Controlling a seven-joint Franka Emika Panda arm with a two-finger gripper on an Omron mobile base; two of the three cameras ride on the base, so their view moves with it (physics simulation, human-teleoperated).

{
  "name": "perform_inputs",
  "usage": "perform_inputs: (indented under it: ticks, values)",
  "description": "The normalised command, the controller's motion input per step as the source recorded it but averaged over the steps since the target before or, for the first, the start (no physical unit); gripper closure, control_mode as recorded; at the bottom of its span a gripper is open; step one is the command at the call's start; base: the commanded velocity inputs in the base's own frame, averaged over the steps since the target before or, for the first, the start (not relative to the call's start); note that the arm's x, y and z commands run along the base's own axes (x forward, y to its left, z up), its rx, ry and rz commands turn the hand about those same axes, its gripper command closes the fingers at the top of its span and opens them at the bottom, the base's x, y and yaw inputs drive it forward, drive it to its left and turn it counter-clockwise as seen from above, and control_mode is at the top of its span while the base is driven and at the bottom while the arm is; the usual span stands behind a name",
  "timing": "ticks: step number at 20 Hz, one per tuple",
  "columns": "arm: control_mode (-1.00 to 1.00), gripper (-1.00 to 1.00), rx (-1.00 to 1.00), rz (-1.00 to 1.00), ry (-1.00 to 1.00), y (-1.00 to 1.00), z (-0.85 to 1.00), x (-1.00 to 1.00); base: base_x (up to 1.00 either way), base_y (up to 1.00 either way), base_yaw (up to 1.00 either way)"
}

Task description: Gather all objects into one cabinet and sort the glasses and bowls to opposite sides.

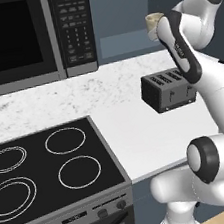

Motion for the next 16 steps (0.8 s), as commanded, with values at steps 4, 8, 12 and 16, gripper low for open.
perform_inputs:
  ticks: [4, 8, 12, 16]
  values:
    - [-1.0, 1.0, 0.0, 0.0, 0.0, 0.0, 0.0, 0.0, 0.0, 0.0, 0.0]
    - [1.0, 1.0, 0.0, 0.0, 0.0, 0.0, 0.0, 0.0, -0.11, 0.02, 0.02]
    - [1.0, 1.0, 0.0, 0.0, 0.0, 0.0, 0.0, 0.0, -0.52, 0.08, 0.13]
    - [1.0, 1.0, 0.0, 0.0, 0.0, 0.0, 0.0, 0.0, -0.56, 0.17, 0.19]
